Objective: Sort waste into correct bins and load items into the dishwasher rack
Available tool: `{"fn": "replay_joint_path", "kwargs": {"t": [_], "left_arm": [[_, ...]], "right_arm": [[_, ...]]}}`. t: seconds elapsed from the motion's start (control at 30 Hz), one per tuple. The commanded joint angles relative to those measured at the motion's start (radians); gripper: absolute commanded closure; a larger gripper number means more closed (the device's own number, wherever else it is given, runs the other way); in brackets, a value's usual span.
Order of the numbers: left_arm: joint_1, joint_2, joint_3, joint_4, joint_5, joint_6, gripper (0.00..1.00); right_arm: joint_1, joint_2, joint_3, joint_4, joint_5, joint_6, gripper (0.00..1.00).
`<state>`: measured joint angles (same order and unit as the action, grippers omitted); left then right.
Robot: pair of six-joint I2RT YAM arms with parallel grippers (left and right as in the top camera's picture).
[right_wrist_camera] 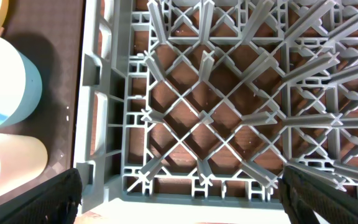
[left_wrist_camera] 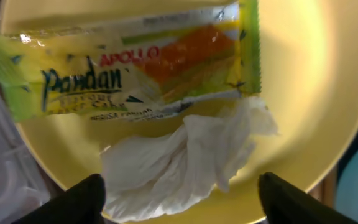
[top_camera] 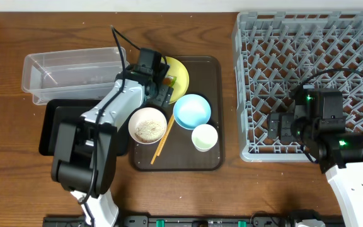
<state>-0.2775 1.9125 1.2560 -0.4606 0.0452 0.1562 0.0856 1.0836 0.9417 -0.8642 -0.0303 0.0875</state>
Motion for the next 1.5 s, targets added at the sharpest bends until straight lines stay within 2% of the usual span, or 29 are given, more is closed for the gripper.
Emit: {"fn": "replay_joint_path", "kwargs": {"t": [0.0, 0.17, 0.43, 0.53, 0.83, 0.97, 1.03, 1.1, 1.17, 1.27, 1.4, 1.47], "left_arm": [[0.001, 0.028, 0.011, -0.005, -0.005, 0.006, 0.25], [0.001, 0.06, 0.01, -0.004, -0.005, 0.006, 0.28], [0.001, 0.055, 0.01, -0.004, -0.005, 0.008, 0.69], [0.001, 0.03, 0.016, -0.005, -0.006, 0.007, 0.72], [0.04, -0.215, 0.026, 0.013, -0.049, 0.004, 0.72], [0.121, -0.28, 0.026, 0.034, -0.085, 0.004, 0.7], [0.177, -0.282, 0.026, 0.047, -0.084, -0.005, 0.65], [0.233, -0.27, 0.025, 0.057, -0.084, -0.016, 0.65], [0.282, -0.255, 0.025, 0.072, -0.083, -0.02, 0.62], [0.325, -0.247, 0.025, 0.101, -0.076, -0.039, 0.44], [0.33, -0.268, 0.027, 0.111, -0.005, -0.048, 0.37], [0.318, -0.283, 0.027, 0.106, 0.008, -0.086, 0.29]], "right_arm": [[-0.016, -0.005, 0.021, 0.0, -0.008, 0.013, 0.01], [-0.016, -0.005, 0.021, 0.0, -0.007, 0.013, 0.01], [-0.016, -0.005, 0.021, 0.0, -0.007, 0.013, 0.01], [-0.016, -0.005, 0.021, -0.001, -0.007, 0.013, 0.01], [-0.016, -0.005, 0.021, 0.0, 0.004, 0.012, 0.01], [-0.016, -0.005, 0.021, 0.0, 0.004, 0.012, 0.01], [-0.016, -0.005, 0.021, 0.0, 0.004, 0.012, 0.01], [-0.016, -0.005, 0.021, 0.0, 0.004, 0.012, 0.01], [-0.016, -0.005, 0.021, 0.0, 0.004, 0.012, 0.01], [-0.016, -0.005, 0.021, 0.0, 0.004, 0.012, 0.01], [-0.016, -0.005, 0.021, 0.0, 0.004, 0.012, 0.01], [-0.016, -0.005, 0.021, 0.0, 0.004, 0.012, 0.01]]}}
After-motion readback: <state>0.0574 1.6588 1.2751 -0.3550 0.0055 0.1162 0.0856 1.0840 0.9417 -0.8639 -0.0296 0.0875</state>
